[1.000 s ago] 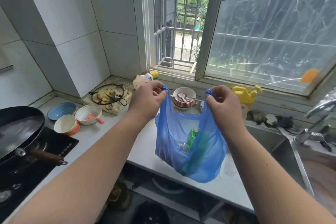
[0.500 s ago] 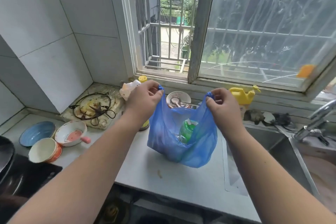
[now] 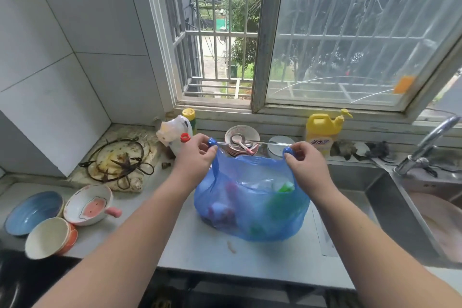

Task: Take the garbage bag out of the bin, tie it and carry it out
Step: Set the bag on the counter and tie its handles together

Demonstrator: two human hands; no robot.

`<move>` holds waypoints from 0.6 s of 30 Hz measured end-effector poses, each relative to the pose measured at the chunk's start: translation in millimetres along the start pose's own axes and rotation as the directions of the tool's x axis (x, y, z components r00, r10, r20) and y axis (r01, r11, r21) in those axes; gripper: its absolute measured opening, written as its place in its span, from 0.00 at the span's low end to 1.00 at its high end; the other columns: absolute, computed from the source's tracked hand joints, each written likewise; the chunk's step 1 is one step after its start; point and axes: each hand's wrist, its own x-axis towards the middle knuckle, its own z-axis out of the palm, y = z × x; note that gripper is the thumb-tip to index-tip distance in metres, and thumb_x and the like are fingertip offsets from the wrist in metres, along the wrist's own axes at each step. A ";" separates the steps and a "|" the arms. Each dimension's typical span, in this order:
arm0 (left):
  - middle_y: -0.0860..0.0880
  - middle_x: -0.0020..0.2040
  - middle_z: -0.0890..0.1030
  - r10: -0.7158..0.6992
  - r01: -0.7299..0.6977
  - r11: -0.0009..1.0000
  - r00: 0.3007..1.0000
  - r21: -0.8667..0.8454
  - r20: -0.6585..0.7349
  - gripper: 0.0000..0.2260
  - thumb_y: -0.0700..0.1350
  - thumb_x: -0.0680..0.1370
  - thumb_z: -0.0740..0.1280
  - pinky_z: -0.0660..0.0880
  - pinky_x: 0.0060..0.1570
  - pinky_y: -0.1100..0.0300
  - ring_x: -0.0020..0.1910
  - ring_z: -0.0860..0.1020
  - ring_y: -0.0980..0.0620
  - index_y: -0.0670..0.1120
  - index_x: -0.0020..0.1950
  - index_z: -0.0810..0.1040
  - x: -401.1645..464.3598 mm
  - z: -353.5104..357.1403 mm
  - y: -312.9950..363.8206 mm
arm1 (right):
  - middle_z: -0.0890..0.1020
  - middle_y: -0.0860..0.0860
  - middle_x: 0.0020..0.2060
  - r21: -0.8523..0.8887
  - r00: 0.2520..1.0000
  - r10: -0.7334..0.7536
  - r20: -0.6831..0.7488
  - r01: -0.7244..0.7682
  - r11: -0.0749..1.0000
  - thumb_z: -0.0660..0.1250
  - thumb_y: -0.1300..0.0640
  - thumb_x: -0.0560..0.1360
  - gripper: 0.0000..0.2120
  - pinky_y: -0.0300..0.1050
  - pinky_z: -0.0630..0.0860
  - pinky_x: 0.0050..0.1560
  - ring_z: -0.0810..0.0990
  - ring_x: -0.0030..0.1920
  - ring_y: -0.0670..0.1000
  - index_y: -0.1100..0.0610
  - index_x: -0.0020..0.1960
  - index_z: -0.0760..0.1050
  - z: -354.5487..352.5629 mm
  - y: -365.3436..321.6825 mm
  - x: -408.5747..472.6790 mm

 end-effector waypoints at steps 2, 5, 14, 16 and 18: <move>0.44 0.40 0.80 0.008 -0.006 0.999 0.998 -0.038 0.068 0.03 0.43 0.77 0.69 0.76 0.41 0.56 0.38 0.77 0.49 0.44 0.47 0.78 -4.4 3.9 -0.7 | 0.83 0.48 0.43 0.020 1.000 0.022 0.022 -0.022 1.000 0.69 0.57 0.75 0.03 0.45 0.75 0.48 0.81 0.45 0.49 0.52 0.48 0.79 2.4 0.3 -3.8; 0.38 0.44 0.82 0.035 -0.017 0.994 0.986 -0.105 0.164 0.02 0.40 0.77 0.69 0.73 0.38 0.65 0.40 0.77 0.49 0.42 0.47 0.79 -11.9 11.8 4.5 | 0.85 0.51 0.43 0.154 0.993 0.080 0.085 -0.092 0.984 0.69 0.60 0.75 0.04 0.49 0.77 0.51 0.82 0.44 0.52 0.54 0.48 0.80 4.3 -5.0 -11.0; 0.44 0.44 0.83 0.056 -0.016 0.993 0.937 -0.121 0.344 0.13 0.37 0.80 0.62 0.78 0.48 0.52 0.41 0.77 0.50 0.43 0.62 0.78 -15.4 32.9 7.7 | 0.88 0.53 0.43 0.369 0.907 0.116 0.405 -0.278 0.887 0.64 0.66 0.61 0.20 0.49 0.76 0.51 0.85 0.39 0.53 0.55 0.50 0.83 16.9 -11.7 -28.9; 0.44 0.43 0.84 0.067 -0.026 0.993 0.931 -0.116 0.360 0.13 0.37 0.80 0.61 0.77 0.44 0.47 0.39 0.76 0.45 0.46 0.60 0.79 -17.5 37.7 5.3 | 0.88 0.52 0.46 0.379 0.898 0.122 0.424 -0.298 0.876 0.70 0.61 0.56 0.22 0.52 0.76 0.54 0.86 0.44 0.57 0.53 0.50 0.84 24.9 -8.9 -30.6; 0.45 0.45 0.83 0.076 -0.028 0.991 0.924 -0.131 0.375 0.15 0.36 0.78 0.62 0.77 0.43 0.49 0.38 0.77 0.42 0.47 0.60 0.80 -19.5 40.8 6.9 | 0.88 0.52 0.49 0.366 0.886 0.125 0.447 -0.309 0.878 0.75 0.56 0.51 0.24 0.47 0.79 0.50 0.86 0.48 0.58 0.52 0.47 0.86 32.5 -6.6 -32.1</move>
